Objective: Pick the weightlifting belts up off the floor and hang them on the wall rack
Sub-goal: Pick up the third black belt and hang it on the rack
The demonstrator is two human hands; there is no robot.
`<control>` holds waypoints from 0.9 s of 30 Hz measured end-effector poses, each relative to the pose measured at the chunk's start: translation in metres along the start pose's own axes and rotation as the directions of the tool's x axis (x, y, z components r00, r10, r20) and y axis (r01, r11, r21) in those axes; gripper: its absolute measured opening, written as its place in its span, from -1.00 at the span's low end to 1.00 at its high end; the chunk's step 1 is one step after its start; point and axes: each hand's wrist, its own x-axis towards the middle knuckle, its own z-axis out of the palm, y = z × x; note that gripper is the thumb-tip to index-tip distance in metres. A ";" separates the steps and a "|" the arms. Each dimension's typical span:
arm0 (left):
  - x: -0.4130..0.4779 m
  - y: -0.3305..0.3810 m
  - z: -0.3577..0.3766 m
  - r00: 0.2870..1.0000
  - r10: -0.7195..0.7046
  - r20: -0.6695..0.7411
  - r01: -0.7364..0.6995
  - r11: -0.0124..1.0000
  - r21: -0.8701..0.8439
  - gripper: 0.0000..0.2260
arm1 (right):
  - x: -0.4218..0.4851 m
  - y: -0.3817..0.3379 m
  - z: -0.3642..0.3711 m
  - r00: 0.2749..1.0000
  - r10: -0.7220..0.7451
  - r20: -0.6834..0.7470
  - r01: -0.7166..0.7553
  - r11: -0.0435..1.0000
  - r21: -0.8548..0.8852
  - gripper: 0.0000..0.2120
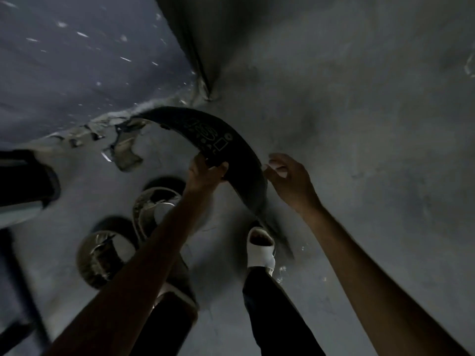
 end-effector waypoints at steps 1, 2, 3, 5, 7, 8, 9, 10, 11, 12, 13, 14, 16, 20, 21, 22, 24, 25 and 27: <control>-0.013 0.015 -0.020 1.000 0.015 -0.003 -0.015 0.999 -0.051 -0.71 | -0.003 -0.024 0.005 0.998 -0.037 0.051 0.038 0.999 -0.033 -0.56; -0.027 0.030 -0.040 0.999 0.032 -0.010 -0.033 0.996 -0.087 -0.70 | -0.007 -0.049 0.011 0.993 -0.073 0.093 0.078 0.995 -0.057 -0.56; -0.041 0.043 -0.060 0.998 0.061 -0.017 -0.062 0.992 -0.112 -0.69 | -0.011 -0.072 0.018 0.986 -0.104 0.127 0.113 0.991 -0.067 -0.57; -0.072 0.066 -0.100 0.992 0.125 -0.023 -0.127 0.979 -0.157 -0.71 | -0.023 -0.121 0.030 0.975 -0.129 0.178 0.142 0.988 -0.061 -0.64; -0.102 0.086 -0.140 0.989 0.143 -0.038 -0.148 0.969 -0.196 -0.70 | -0.041 -0.168 0.042 0.963 -0.136 0.234 0.153 0.987 -0.055 -0.68; -0.118 0.097 -0.159 0.988 0.149 -0.047 -0.156 0.967 -0.201 -0.67 | -0.052 -0.191 0.046 0.952 -0.141 0.271 0.164 0.985 -0.061 -0.73; -0.134 0.105 -0.176 0.985 0.161 -0.054 -0.169 0.964 -0.204 -0.66 | -0.067 -0.213 0.048 0.936 -0.156 0.314 0.186 0.980 -0.066 -0.82; -0.151 0.116 -0.194 0.982 0.176 -0.064 -0.185 0.963 -0.194 -0.66 | -0.084 -0.236 0.050 0.917 -0.169 0.360 0.208 0.976 -0.070 -0.86; -0.170 0.126 -0.212 0.978 0.193 -0.075 -0.204 0.959 -0.196 -0.66 | -0.104 -0.258 0.052 0.900 -0.189 0.394 0.232 0.971 -0.065 -0.82; -0.191 0.137 -0.228 0.975 0.205 -0.085 -0.218 0.956 -0.195 -0.66 | -0.123 -0.279 0.053 0.883 -0.204 0.423 0.251 0.966 -0.057 -0.77; -0.211 0.148 -0.245 0.971 0.221 -0.089 -0.234 0.953 -0.194 -0.66 | -0.145 -0.299 0.053 0.867 -0.218 0.448 0.267 0.963 -0.048 -0.74; -0.231 0.161 -0.262 0.968 0.235 -0.089 -0.248 0.951 -0.184 -0.66 | -0.166 -0.317 0.054 0.859 -0.232 0.457 0.282 0.958 -0.043 -0.72; -0.273 0.188 -0.297 0.956 0.285 -0.067 -0.292 0.942 -0.166 -0.67 | -0.210 -0.355 0.054 0.832 -0.296 0.470 0.332 0.943 0.007 -0.71; -0.356 0.247 -0.358 0.905 0.422 -0.059 -0.425 0.891 -0.158 -0.73 | -0.303 -0.427 0.058 0.790 -0.468 0.395 0.446 0.882 0.153 -0.66; -0.383 0.261 -0.373 0.890 0.451 -0.073 -0.457 0.873 -0.171 -0.75 | -0.332 -0.447 0.060 0.779 -0.509 0.365 0.478 0.860 0.180 -0.65; -0.411 0.277 -0.388 0.874 0.480 -0.081 -0.486 0.856 -0.175 -0.77 | -0.359 -0.465 0.060 0.769 -0.543 0.336 0.501 0.840 0.210 -0.66; -0.466 0.309 -0.413 0.834 0.545 -0.086 -0.551 0.814 -0.186 -0.77 | -0.410 -0.501 0.058 0.746 -0.599 0.292 0.531 0.799 0.282 -0.70; -0.495 0.324 -0.425 0.810 0.577 -0.102 -0.585 0.787 -0.194 -0.76 | -0.437 -0.520 0.056 0.733 -0.626 0.267 0.546 0.775 0.317 -0.70; -0.547 0.356 -0.447 0.751 0.639 -0.163 -0.660 0.728 -0.186 -0.75 | -0.491 -0.561 0.052 0.686 -0.693 0.223 0.591 0.709 0.385 -0.67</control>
